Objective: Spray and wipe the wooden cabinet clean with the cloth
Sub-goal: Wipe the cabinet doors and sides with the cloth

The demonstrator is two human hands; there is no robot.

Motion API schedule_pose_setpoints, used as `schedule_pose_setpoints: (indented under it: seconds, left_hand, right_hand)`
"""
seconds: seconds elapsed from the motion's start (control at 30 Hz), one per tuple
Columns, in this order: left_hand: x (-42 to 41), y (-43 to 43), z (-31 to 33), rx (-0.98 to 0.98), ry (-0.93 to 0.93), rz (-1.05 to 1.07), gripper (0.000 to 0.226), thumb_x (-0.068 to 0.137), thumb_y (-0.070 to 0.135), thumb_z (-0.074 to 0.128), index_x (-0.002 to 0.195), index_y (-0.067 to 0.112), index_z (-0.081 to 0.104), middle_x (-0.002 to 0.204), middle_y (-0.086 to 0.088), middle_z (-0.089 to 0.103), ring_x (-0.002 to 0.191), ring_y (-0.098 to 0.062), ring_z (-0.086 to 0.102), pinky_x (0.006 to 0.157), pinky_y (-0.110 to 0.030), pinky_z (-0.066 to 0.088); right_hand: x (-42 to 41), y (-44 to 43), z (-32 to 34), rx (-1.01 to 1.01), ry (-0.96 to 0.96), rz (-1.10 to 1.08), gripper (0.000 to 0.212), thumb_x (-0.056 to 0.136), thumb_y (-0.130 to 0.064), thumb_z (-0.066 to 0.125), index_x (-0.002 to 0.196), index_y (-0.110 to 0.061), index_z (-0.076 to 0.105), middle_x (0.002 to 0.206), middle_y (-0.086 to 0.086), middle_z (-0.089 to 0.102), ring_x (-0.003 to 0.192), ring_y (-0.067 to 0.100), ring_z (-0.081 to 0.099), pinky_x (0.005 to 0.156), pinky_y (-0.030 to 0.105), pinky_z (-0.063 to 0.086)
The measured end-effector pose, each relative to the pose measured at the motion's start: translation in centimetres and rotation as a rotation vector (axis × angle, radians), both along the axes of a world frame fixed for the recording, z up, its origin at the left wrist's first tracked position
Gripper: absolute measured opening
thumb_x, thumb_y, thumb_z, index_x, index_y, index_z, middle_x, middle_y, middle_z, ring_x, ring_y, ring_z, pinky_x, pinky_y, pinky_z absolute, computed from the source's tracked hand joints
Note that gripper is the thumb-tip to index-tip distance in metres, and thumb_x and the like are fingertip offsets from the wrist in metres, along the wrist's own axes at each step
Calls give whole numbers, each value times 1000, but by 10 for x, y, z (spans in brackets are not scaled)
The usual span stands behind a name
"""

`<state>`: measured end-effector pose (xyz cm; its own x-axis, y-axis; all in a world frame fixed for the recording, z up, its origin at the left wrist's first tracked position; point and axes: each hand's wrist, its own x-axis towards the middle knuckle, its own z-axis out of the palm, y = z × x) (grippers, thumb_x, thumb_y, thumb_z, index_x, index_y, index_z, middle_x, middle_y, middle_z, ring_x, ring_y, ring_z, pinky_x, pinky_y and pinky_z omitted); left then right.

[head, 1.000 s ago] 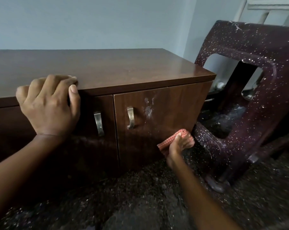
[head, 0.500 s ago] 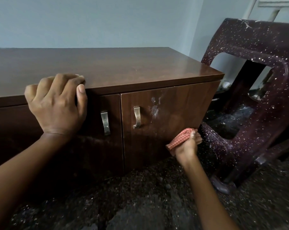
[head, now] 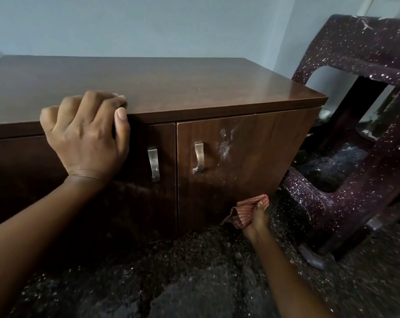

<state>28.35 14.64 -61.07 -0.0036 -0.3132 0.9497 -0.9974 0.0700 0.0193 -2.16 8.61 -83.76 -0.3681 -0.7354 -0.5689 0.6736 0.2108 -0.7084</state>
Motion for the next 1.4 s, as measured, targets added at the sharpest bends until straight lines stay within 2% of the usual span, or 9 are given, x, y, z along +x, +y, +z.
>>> schedule_pose_setpoints:
  seconds: [0.4, 0.5, 0.7, 0.83, 0.93, 1.1, 1.17, 1.27, 1.4]
  left_hand:
    - [-1, 2, 1, -75, -53, 86, 32, 101, 29, 36, 98, 20, 67, 99, 3, 68, 85, -24, 51, 77, -37, 26]
    - [0, 2, 1, -86, -74, 106, 31, 101, 29, 37, 97, 21, 67, 98, 3, 68, 83, -22, 50, 75, -36, 26]
    - [-2, 0, 0, -110, -78, 123, 30, 101, 30, 38, 95, 22, 66, 96, 5, 68, 81, -22, 50, 75, -35, 26]
    - [-1, 1, 1, -111, -73, 137, 31, 101, 31, 36, 94, 22, 65, 95, 4, 67, 80, -23, 50, 76, -35, 25]
    - [-2, 0, 0, -114, -77, 130, 32, 102, 31, 35, 94, 22, 64, 96, 4, 67, 80, -23, 51, 76, -35, 25]
    - [1, -1, 2, -118, -87, 140, 32, 101, 31, 35, 93, 22, 64, 95, 4, 66, 79, -23, 49, 75, -35, 25]
    - [2, -1, 2, -125, -90, 144, 31, 101, 31, 36, 92, 23, 64, 94, 4, 66, 79, -22, 48, 75, -35, 25]
    - [0, -2, 2, -134, -92, 149, 30, 101, 31, 37, 91, 23, 64, 94, 5, 66, 79, -21, 49, 75, -34, 25]
    - [1, -2, 1, -149, -96, 146, 30, 100, 30, 38, 89, 23, 65, 93, 7, 67, 78, -20, 52, 75, -34, 26]
  right_hand:
    - [7, 10, 66, -109, 135, -69, 14, 92, -12, 56, 105, -11, 52, 106, 13, 57, 72, 18, 56, 65, 35, 54]
    - [13, 13, 53, -32, 116, -104, 23, 98, -20, 47, 120, -18, 42, 108, 5, 53, 82, 20, 53, 83, 48, 45]
    - [30, 18, 27, 51, 96, -99, 41, 101, -27, 36, 139, -15, 26, 138, 12, 44, 117, 32, 51, 90, 49, 45]
    - [72, 38, 14, 52, -47, 37, 32, 98, -20, 42, 129, -12, 41, 119, 12, 60, 95, 28, 62, 68, 42, 54]
    - [108, 54, 17, 9, -119, 162, 17, 93, -1, 38, 100, -8, 52, 75, 16, 68, 57, 25, 67, 45, 38, 55]
    - [124, 55, 57, -138, -136, 157, 23, 85, 10, 37, 102, -6, 40, 80, 26, 63, 61, 34, 65, 41, 50, 53]
    - [104, 46, 75, -220, -86, 57, 22, 81, 10, 41, 98, -6, 41, 94, 30, 62, 71, 38, 66, 56, 57, 55]
    - [72, 34, 74, -152, 110, -151, 31, 84, 14, 45, 88, -17, 40, 91, 12, 56, 63, 19, 58, 47, 27, 54]
    - [77, 39, 49, -75, 62, -67, 30, 84, 16, 39, 97, -11, 39, 80, 22, 54, 44, 22, 60, 38, 38, 52]
